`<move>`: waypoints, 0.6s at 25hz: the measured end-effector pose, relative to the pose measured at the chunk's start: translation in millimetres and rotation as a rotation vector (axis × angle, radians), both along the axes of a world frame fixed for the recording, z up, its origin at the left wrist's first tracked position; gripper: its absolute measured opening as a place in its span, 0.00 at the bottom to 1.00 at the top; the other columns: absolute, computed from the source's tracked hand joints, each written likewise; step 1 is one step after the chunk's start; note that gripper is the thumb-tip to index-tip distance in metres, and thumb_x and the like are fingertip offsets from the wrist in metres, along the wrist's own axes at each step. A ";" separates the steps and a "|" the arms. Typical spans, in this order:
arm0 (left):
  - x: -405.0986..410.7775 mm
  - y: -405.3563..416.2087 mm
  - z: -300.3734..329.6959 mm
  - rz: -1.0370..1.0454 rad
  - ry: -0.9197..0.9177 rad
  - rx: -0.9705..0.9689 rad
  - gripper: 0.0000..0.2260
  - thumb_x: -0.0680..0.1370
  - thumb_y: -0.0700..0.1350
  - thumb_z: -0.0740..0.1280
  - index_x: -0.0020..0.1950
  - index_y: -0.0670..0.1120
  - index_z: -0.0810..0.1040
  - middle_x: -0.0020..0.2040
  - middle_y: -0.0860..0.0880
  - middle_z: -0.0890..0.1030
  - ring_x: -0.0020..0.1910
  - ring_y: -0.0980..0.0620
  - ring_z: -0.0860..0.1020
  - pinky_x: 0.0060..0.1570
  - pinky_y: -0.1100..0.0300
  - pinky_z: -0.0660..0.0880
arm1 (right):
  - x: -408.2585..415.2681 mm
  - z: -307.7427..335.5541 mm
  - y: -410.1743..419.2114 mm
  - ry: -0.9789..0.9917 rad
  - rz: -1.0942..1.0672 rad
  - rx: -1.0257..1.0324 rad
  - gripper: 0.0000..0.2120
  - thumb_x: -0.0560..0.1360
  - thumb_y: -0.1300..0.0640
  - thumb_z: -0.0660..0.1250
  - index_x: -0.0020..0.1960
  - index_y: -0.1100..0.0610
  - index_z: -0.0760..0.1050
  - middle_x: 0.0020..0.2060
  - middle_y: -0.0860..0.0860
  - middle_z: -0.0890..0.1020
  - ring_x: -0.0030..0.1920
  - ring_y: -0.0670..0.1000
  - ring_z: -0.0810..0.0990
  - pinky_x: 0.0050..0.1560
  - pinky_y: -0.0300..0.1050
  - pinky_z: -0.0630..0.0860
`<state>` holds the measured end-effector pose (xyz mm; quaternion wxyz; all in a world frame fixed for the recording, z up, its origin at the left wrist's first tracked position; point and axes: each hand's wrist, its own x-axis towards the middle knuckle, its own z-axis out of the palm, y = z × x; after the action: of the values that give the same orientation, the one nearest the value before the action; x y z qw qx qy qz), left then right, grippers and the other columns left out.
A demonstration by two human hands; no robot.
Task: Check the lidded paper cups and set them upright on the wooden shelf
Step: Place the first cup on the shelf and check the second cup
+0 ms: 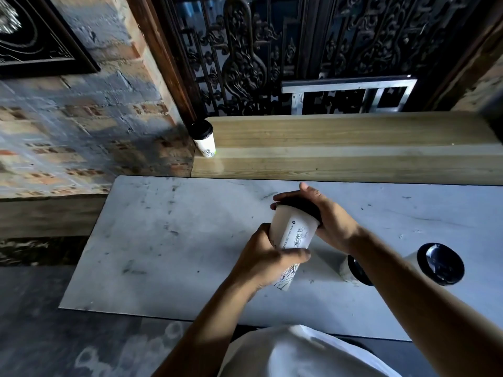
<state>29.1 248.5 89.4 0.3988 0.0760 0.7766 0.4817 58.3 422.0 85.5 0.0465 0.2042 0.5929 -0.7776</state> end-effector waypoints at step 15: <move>4.9 4.7 7.8 0.479 -0.459 0.181 0.25 0.83 0.64 0.58 0.62 0.47 0.82 0.54 0.41 0.87 0.47 0.40 0.86 0.42 0.36 0.84 | 31.3 -19.3 -54.6 0.024 -0.193 -0.492 0.22 0.81 0.54 0.52 0.73 0.58 0.67 0.47 0.60 0.85 0.41 0.59 0.83 0.38 0.49 0.77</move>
<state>34.0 253.2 97.2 0.4304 -0.1838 0.6165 0.6332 89.6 367.4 66.2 0.0132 0.2330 0.3644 -0.9015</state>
